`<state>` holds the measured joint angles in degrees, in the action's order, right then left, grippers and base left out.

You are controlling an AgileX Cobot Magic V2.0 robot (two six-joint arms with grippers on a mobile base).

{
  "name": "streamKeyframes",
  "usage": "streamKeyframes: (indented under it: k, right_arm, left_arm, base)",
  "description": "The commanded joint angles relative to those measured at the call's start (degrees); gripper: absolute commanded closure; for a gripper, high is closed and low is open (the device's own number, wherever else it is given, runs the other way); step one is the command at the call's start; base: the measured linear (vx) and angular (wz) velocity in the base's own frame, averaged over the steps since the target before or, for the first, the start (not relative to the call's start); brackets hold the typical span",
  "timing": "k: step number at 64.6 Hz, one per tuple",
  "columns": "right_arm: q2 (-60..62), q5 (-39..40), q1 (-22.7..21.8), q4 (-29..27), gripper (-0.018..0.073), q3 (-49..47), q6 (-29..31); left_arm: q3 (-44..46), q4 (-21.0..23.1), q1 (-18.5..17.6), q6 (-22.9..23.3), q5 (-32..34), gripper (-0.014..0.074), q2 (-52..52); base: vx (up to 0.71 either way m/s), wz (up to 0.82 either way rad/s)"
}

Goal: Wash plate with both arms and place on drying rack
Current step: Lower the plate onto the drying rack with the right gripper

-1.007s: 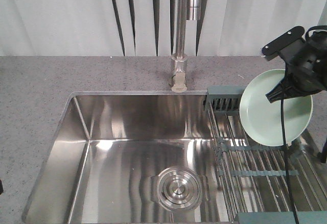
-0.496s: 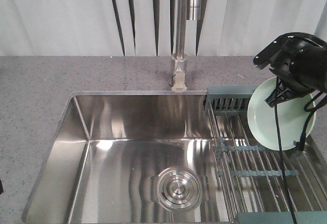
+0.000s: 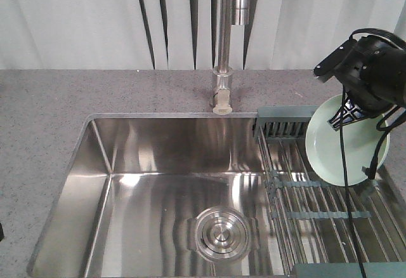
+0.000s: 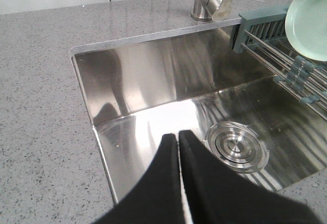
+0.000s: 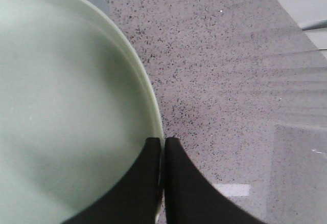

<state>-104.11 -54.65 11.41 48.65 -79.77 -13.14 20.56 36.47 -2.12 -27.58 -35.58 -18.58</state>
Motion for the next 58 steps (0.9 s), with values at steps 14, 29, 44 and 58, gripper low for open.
streamKeyframes:
  k: [14, 29, 44, 58]
  right_arm:
    - [2.7, 0.5, -0.2, -1.5, 0.0431, -1.8, 3.0]
    - [2.7, -0.4, -0.2, 0.1, 0.0201, -1.8, 1.8]
    - [2.9, -2.0, -0.2, 3.3, 0.0155, -1.8, -1.8]
    - [8.8, 1.4, -0.2, -4.1, 0.0328, -1.8, -0.9]
  left_arm:
    - [1.3, 2.0, 0.0, 0.1, 3.4, 0.0603, -0.5]
    - [1.3, 2.0, 0.0, 0.1, 3.4, 0.0603, -0.5]
    - [1.3, 2.0, 0.0, 0.1, 3.4, 0.0603, -0.5]
    - [1.3, 2.0, 0.0, 0.1, 3.4, 0.0603, -0.5]
  base:
    - [0.0, 0.0]
    - [0.0, 0.0]
    - [0.0, 0.0]
    - [0.0, 0.0]
